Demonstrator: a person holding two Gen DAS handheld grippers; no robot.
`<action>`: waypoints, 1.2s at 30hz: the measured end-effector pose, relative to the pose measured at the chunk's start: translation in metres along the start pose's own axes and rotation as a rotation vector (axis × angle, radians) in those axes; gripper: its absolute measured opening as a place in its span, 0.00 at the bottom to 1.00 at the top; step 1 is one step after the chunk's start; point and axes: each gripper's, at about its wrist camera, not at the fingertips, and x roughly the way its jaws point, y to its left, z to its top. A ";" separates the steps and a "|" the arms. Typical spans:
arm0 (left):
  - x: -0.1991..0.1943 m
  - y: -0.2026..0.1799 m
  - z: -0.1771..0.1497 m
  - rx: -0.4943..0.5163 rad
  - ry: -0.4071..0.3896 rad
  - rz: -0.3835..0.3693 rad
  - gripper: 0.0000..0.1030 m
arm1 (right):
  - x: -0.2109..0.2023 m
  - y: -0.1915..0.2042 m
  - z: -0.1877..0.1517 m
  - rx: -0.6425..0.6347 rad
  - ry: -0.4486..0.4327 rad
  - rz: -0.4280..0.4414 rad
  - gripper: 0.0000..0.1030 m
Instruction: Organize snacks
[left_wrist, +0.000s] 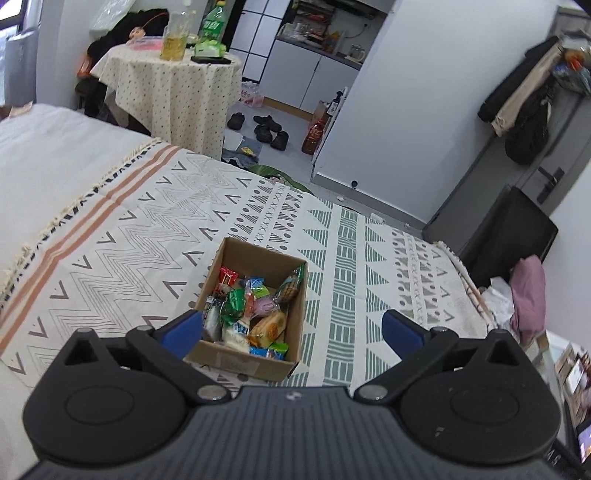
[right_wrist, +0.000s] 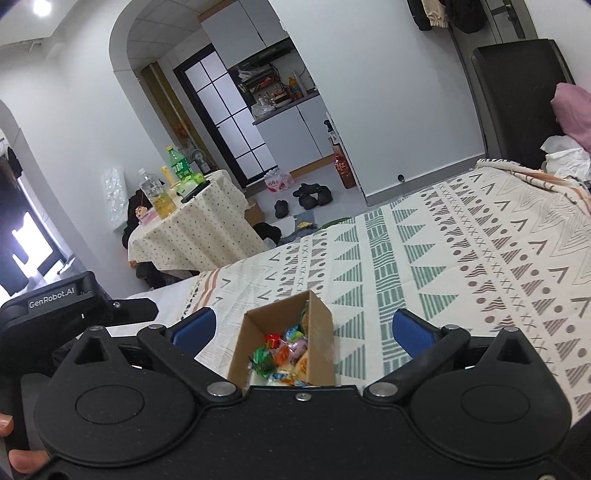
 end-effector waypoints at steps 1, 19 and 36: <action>-0.003 -0.001 -0.003 0.014 -0.004 0.000 1.00 | -0.003 -0.002 -0.001 -0.002 0.000 -0.003 1.00; -0.028 -0.034 -0.039 0.200 -0.065 -0.010 1.00 | -0.058 -0.030 -0.008 -0.086 -0.034 -0.036 1.00; -0.032 -0.033 -0.084 0.296 -0.034 -0.008 1.00 | -0.074 -0.037 -0.036 -0.120 0.004 -0.035 1.00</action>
